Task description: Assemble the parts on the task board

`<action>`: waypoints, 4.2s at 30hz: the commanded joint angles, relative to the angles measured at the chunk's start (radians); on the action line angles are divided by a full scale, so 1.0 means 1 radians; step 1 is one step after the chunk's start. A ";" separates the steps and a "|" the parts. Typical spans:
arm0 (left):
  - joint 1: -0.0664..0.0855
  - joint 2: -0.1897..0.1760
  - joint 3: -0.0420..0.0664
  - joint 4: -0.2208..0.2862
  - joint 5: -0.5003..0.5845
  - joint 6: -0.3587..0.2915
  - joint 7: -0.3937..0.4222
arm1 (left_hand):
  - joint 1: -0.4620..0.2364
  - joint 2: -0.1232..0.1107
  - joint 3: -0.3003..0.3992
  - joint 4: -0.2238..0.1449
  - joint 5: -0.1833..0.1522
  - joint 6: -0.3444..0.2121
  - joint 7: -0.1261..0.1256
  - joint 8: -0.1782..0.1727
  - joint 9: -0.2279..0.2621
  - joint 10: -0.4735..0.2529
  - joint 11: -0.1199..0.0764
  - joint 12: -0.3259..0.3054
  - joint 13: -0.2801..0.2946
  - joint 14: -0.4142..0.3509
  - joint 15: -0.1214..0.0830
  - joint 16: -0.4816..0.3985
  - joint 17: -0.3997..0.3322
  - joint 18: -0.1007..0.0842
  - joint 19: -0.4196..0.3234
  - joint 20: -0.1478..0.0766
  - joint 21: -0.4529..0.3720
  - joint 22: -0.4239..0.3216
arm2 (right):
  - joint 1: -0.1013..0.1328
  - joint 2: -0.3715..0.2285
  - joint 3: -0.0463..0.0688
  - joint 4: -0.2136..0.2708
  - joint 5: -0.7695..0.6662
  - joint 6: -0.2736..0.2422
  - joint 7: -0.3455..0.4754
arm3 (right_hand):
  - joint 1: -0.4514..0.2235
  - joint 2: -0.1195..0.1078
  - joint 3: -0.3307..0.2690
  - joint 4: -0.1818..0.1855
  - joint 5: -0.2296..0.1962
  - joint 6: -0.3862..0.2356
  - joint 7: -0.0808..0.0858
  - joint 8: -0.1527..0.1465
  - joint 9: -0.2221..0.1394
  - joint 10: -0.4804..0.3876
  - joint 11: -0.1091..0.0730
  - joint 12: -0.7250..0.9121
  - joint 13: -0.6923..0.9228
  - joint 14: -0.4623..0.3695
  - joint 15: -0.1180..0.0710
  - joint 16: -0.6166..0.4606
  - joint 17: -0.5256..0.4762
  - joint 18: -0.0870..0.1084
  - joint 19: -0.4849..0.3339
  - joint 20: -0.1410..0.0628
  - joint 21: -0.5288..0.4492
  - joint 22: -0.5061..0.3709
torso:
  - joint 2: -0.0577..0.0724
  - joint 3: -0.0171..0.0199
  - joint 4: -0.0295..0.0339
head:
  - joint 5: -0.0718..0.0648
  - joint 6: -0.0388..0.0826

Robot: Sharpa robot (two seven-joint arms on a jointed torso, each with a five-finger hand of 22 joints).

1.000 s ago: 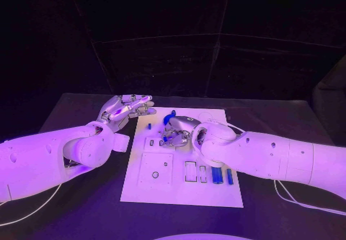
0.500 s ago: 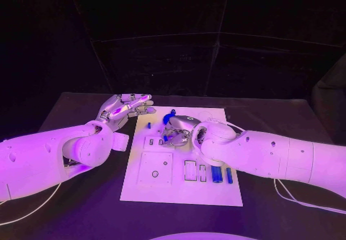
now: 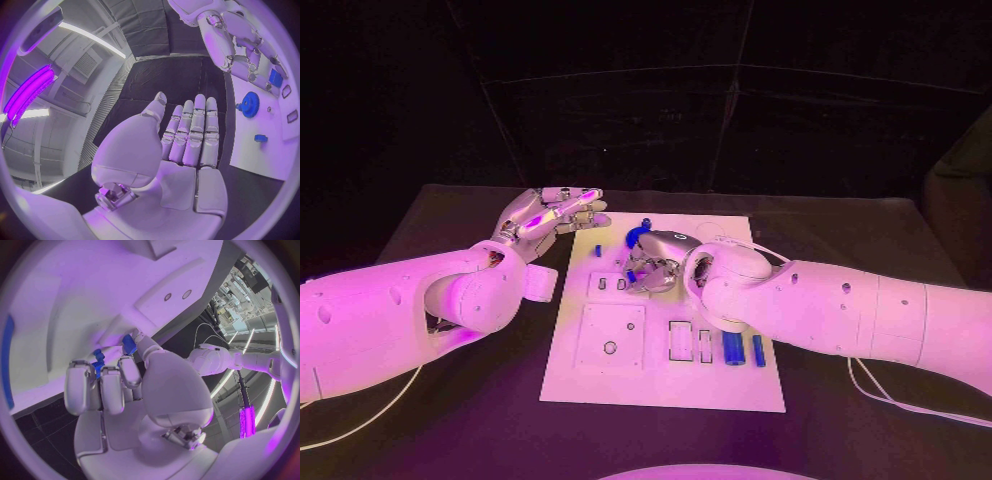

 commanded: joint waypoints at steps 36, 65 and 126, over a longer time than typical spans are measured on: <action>0.013 0.012 0.001 -0.084 -0.231 -0.020 -0.304 | -0.029 0.024 0.002 -0.028 0.003 0.126 -0.091 0.028 0.020 0.237 -0.114 0.071 0.056 0.395 -0.141 0.473 0.398 0.007 0.352 -0.144 0.232 0.109 | 0.045 -0.192 0.001 0.125 0.335 -0.128 0.356 | 0.053 0.008 -0.099 0.018 0.040 -0.108 0.018 0.001 0.004 -0.072 0.018 -0.108 -0.092 0.043 0.020 -0.056 -0.018 0.008 -0.058 0.019 -0.046 -0.095 | -0.019 0.0051 -0.0046 | 0.010 0.001; 0.109 0.243 -0.001 -0.262 -0.849 0.324 -0.998 | -0.083 0.058 -0.129 0.160 -0.001 -0.059 -0.112 0.345 0.249 0.011 -0.133 0.686 0.571 0.426 -0.159 1.346 1.343 -0.056 0.451 -0.171 0.900 0.786 | 0.146 -0.388 0.001 0.121 0.597 -0.058 0.332 | 0.044 0.020 -0.113 0.023 0.074 -0.101 0.015 0.003 0.003 -0.103 0.015 -0.175 -0.155 0.029 0.016 -0.106 -0.084 0.022 -0.100 0.015 -0.085 -0.168 | -0.070 0.0340 -0.0231 | 0.043 -0.024; 0.110 0.397 -0.016 -0.377 -1.004 0.528 -1.093 | -0.207 0.079 -0.316 0.284 -0.003 -0.074 -0.183 0.622 0.461 0.218 -0.197 1.146 1.026 0.454 -0.215 1.424 1.445 -0.104 0.523 -0.223 1.130 1.117 | 0.152 -0.364 0.001 0.077 0.599 -0.039 0.308 | 0.036 0.020 -0.124 0.029 0.095 -0.101 0.014 0.003 0.003 -0.100 0.013 -0.181 -0.163 0.030 0.014 -0.114 -0.088 0.023 -0.099 0.013 -0.092 -0.175 | -0.064 0.0284 -0.0227 | 0.043 -0.052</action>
